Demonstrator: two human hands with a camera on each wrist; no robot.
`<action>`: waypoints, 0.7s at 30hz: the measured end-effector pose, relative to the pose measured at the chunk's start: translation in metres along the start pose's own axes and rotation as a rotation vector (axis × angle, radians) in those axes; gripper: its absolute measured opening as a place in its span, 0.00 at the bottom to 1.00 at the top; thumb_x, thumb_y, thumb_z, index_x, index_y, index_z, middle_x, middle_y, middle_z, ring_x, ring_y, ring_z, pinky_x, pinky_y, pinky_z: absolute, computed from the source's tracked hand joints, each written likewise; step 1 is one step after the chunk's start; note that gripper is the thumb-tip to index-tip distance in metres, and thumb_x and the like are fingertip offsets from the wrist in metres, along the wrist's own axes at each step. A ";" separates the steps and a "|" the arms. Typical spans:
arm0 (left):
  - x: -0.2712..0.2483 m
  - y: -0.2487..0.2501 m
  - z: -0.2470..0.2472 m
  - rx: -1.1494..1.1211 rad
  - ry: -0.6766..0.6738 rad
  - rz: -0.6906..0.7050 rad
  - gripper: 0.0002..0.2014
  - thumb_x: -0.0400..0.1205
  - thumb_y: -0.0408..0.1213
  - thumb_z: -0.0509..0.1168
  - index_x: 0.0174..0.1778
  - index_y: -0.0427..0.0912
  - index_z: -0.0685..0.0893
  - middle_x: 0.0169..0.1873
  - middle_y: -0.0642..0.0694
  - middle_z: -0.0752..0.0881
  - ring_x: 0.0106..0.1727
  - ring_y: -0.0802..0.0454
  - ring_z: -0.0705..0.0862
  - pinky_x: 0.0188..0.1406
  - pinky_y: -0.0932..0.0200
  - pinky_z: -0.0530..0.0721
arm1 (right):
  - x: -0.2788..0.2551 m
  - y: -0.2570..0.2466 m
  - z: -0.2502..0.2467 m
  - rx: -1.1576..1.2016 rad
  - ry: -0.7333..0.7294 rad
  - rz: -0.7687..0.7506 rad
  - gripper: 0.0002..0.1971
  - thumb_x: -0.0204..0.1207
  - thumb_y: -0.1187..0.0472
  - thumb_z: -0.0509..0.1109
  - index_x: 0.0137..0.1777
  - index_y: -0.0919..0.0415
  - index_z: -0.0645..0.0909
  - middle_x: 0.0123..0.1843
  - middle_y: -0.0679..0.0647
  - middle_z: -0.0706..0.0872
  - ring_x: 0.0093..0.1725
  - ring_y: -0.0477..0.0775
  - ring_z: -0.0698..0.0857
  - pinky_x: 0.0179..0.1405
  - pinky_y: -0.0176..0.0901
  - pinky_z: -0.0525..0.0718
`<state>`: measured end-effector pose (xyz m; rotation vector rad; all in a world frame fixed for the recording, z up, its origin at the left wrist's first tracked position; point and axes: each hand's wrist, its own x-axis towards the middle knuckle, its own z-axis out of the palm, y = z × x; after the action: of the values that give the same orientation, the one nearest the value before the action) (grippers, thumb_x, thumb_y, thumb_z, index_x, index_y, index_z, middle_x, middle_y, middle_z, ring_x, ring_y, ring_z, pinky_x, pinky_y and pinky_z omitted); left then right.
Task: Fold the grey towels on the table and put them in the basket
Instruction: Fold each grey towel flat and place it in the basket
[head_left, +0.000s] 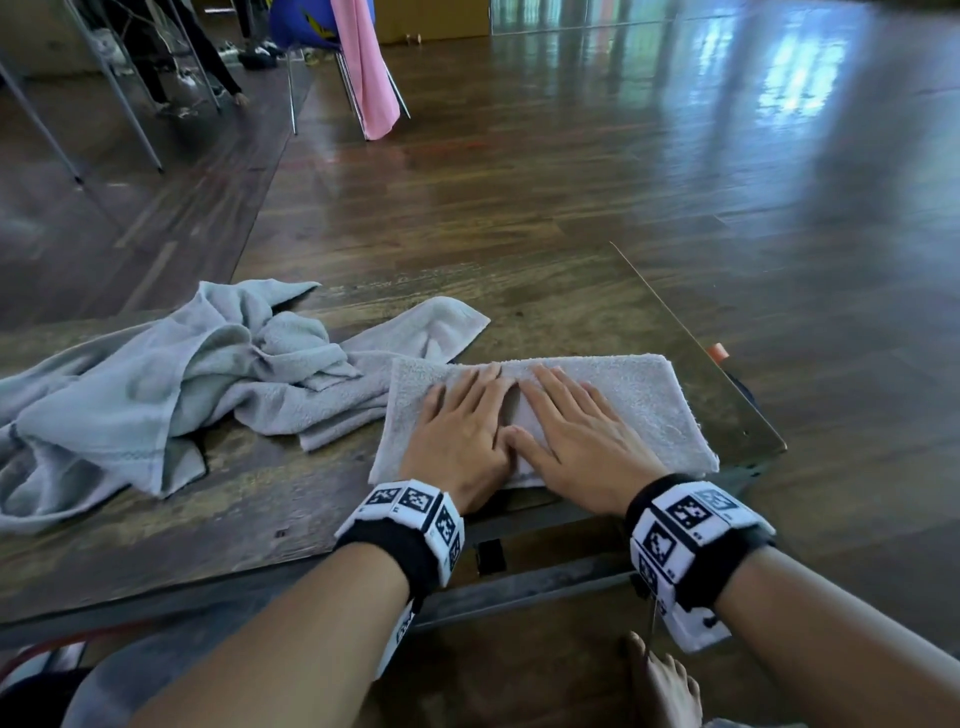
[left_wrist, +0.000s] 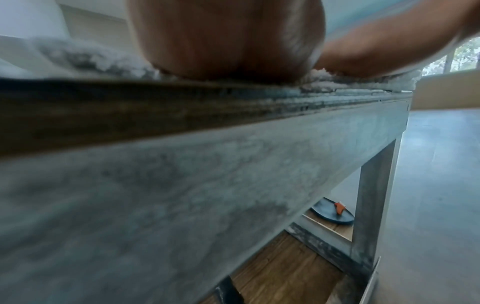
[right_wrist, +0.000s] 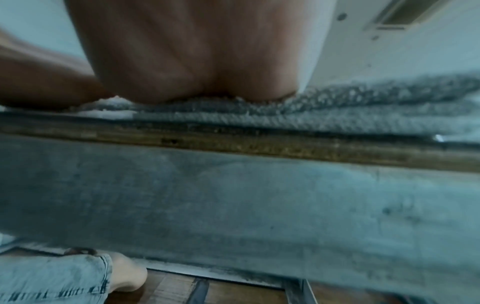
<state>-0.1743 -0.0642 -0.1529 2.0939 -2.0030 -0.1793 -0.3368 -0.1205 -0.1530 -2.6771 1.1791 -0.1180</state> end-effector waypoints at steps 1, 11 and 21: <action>0.000 -0.001 0.000 0.010 0.000 -0.011 0.30 0.86 0.47 0.47 0.86 0.53 0.52 0.87 0.55 0.50 0.87 0.57 0.44 0.86 0.46 0.42 | 0.000 0.001 -0.001 0.000 -0.002 0.005 0.42 0.83 0.29 0.36 0.90 0.53 0.45 0.91 0.52 0.44 0.89 0.47 0.39 0.88 0.51 0.40; -0.003 -0.018 -0.001 0.050 -0.021 -0.140 0.34 0.83 0.62 0.41 0.87 0.60 0.44 0.88 0.53 0.44 0.87 0.54 0.40 0.86 0.48 0.39 | -0.006 0.009 -0.004 0.029 -0.009 0.131 0.45 0.79 0.24 0.39 0.90 0.49 0.38 0.90 0.40 0.37 0.88 0.42 0.36 0.87 0.47 0.37; -0.003 -0.029 -0.003 0.070 -0.024 -0.201 0.47 0.73 0.78 0.38 0.86 0.60 0.43 0.87 0.52 0.41 0.87 0.55 0.36 0.86 0.47 0.37 | -0.019 0.042 -0.014 -0.015 -0.045 0.245 0.53 0.71 0.17 0.37 0.89 0.49 0.35 0.89 0.41 0.34 0.88 0.43 0.34 0.88 0.49 0.39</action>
<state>-0.1460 -0.0601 -0.1574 2.3474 -1.8338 -0.1726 -0.3818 -0.1361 -0.1483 -2.5083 1.4852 -0.0104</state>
